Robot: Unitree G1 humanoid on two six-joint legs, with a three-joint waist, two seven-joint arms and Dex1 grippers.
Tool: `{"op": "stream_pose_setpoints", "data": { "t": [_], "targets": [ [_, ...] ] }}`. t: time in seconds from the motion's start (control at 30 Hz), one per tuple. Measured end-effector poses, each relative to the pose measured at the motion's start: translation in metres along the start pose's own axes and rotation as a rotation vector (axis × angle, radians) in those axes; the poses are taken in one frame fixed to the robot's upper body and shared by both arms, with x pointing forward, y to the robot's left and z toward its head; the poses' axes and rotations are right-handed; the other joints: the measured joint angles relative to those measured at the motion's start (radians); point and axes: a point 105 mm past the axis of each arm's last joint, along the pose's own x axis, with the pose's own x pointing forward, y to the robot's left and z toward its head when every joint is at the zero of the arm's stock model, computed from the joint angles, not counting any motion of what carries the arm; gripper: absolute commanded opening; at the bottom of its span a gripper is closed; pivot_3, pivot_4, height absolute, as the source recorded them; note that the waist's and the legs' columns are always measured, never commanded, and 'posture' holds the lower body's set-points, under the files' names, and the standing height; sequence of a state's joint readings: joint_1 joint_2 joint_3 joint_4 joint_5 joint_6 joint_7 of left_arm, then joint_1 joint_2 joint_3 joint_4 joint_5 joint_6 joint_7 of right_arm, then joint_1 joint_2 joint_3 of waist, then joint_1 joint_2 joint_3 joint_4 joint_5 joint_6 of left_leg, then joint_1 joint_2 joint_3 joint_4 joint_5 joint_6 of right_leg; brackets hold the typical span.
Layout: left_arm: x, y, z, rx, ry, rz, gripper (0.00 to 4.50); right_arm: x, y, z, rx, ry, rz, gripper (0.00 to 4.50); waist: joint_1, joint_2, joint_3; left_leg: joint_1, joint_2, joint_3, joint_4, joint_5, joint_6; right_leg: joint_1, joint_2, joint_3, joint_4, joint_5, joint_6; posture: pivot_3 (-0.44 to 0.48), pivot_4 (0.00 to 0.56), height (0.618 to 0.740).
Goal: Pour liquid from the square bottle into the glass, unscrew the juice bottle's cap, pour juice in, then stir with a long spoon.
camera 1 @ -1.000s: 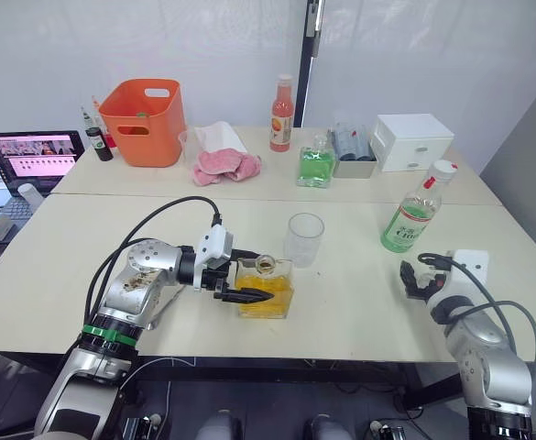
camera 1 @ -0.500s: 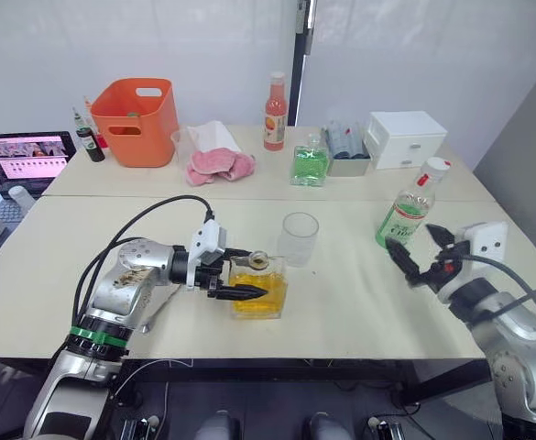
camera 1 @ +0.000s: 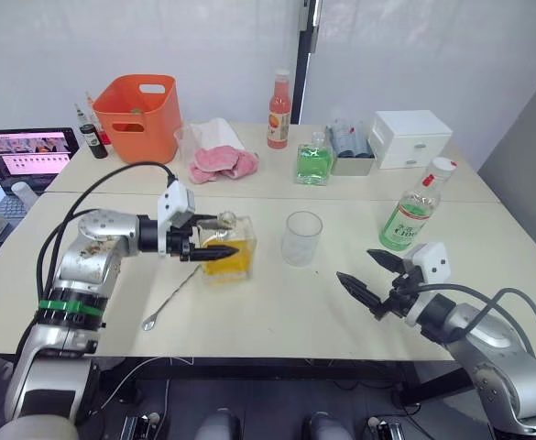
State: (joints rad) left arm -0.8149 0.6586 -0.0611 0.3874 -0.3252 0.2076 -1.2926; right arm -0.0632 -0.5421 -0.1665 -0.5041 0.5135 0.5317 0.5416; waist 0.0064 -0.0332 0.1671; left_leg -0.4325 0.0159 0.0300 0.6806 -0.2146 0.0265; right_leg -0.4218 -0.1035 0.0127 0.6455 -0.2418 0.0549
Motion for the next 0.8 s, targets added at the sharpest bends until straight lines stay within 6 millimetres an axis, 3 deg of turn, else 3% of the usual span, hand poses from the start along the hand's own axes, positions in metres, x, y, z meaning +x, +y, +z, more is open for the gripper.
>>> {"op": "stream_pose_setpoints", "data": {
  "t": [0.17, 0.4, 0.57, 0.8],
  "targets": [
    [0.03, 0.025, 0.016, 0.106, -0.068, 0.083, 2.84, 0.002, -0.002, 0.002, 0.001, -0.003, -0.012, 4.46, 0.01, -0.001, 0.0, -0.005, -0.001, 0.001, 0.002, 0.0, 0.0, -0.001, 0.0, -0.001, -0.001, 0.0, 0.001, 0.0, 0.15, 0.715],
    [0.068, 0.05, 0.023, 0.276, -0.043, 0.21, 2.84, 0.004, -0.006, 0.001, 0.012, 0.014, -0.039, 4.46, 0.002, -0.002, 0.001, -0.007, -0.001, 0.001, 0.002, 0.0, 0.0, -0.003, 0.0, -0.002, -0.001, 0.0, 0.001, 0.0, 0.15, 0.715],
    [0.093, 0.048, 0.023, 0.406, -0.001, 0.243, 2.84, 0.011, -0.002, 0.002, 0.024, 0.001, -0.041, 4.46, 0.003, -0.002, 0.002, -0.008, -0.002, 0.001, 0.002, 0.0, 0.0, -0.003, 0.0, -0.002, -0.001, 0.0, 0.001, 0.0, 0.15, 0.715],
    [0.11, 0.043, 0.005, 0.582, 0.12, 0.271, 2.84, 0.021, -0.003, 0.011, 0.022, -0.039, -0.079, 4.46, 0.004, -0.003, 0.002, -0.008, -0.002, 0.001, 0.002, 0.0, 0.0, -0.004, 0.0, -0.002, 0.0, 0.0, 0.001, 0.0, 0.15, 0.715]
  ]
}}
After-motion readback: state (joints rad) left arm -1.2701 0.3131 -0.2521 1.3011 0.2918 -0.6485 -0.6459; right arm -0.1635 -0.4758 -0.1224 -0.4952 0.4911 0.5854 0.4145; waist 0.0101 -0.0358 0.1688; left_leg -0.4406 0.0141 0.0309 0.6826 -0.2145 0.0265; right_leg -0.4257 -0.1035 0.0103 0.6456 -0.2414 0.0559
